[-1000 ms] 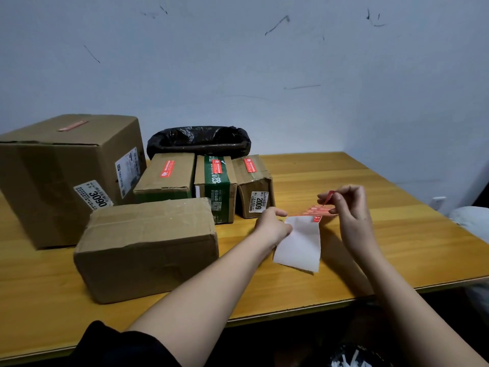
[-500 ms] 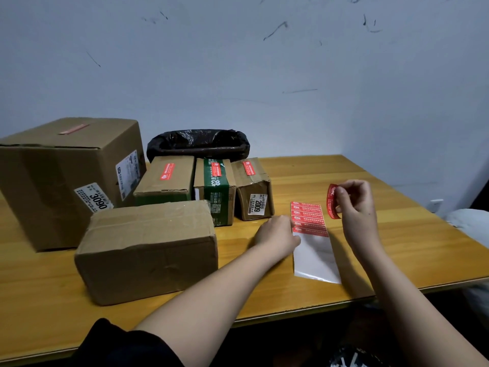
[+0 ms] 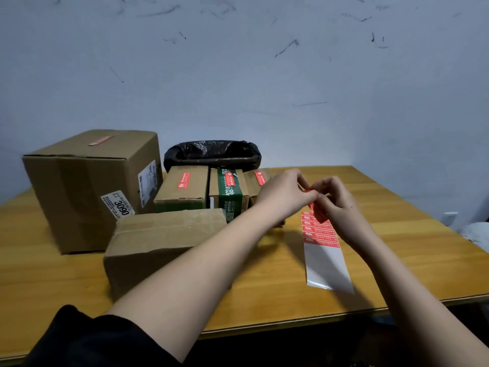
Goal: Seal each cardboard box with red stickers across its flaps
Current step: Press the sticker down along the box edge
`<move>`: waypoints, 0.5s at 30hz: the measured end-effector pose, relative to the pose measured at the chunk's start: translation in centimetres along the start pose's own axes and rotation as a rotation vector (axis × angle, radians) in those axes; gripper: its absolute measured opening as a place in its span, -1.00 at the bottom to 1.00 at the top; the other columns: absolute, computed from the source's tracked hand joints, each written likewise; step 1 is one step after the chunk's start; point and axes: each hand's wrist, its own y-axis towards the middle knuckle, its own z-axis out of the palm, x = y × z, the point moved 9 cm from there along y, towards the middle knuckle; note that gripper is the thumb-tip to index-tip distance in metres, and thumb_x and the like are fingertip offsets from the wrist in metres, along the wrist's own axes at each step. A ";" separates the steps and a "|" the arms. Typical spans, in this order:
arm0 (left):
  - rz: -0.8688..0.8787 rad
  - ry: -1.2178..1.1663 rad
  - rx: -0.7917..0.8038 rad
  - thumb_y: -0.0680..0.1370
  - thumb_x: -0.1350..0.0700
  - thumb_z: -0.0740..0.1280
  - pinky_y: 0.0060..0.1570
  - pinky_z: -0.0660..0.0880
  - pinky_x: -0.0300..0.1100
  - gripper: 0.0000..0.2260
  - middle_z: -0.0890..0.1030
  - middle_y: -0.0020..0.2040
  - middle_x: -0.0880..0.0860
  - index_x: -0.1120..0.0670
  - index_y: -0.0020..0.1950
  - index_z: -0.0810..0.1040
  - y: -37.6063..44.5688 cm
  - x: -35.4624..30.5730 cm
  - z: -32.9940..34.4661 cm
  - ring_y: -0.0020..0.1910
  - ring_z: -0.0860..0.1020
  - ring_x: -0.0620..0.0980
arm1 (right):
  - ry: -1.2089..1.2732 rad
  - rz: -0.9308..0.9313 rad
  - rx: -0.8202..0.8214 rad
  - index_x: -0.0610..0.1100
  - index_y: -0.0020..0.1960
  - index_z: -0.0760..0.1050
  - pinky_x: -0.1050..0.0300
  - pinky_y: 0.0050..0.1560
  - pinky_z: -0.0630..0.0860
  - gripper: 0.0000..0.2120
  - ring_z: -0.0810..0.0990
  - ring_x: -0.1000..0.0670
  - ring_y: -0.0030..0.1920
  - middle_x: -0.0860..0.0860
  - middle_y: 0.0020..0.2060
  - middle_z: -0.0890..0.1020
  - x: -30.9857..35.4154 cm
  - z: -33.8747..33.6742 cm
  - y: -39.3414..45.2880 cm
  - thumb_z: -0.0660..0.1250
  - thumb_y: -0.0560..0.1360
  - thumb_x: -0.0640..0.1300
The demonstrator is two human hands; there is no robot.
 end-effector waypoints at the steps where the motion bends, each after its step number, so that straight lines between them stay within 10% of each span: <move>1: 0.021 0.078 -0.022 0.46 -0.02 0.40 0.00 0.51 -0.11 -0.86 0.65 -0.04 0.00 -0.01 -0.06 0.57 0.1 -0.4 -1.1 0.00 0.59 -0.02 | -0.003 -0.020 0.014 -0.03 -0.06 0.39 0.21 -0.42 0.40 -0.76 0.46 0.10 -0.46 -0.04 -0.29 0.50 0.8 0.4 0.2 0.18 0.58 -0.36; 15: -0.098 0.038 -0.156 0.48 0.08 0.38 0.02 0.56 0.00 -0.86 0.66 -0.25 -0.04 -0.01 -0.30 0.58 -4.0 4.8 -15.2 -0.15 0.64 -0.04 | 0.103 -0.186 0.230 0.04 0.15 0.48 0.20 -0.24 0.53 -0.73 0.58 0.05 -0.18 -0.02 -0.14 0.58 10.9 10.4 2.4 0.32 0.54 -0.27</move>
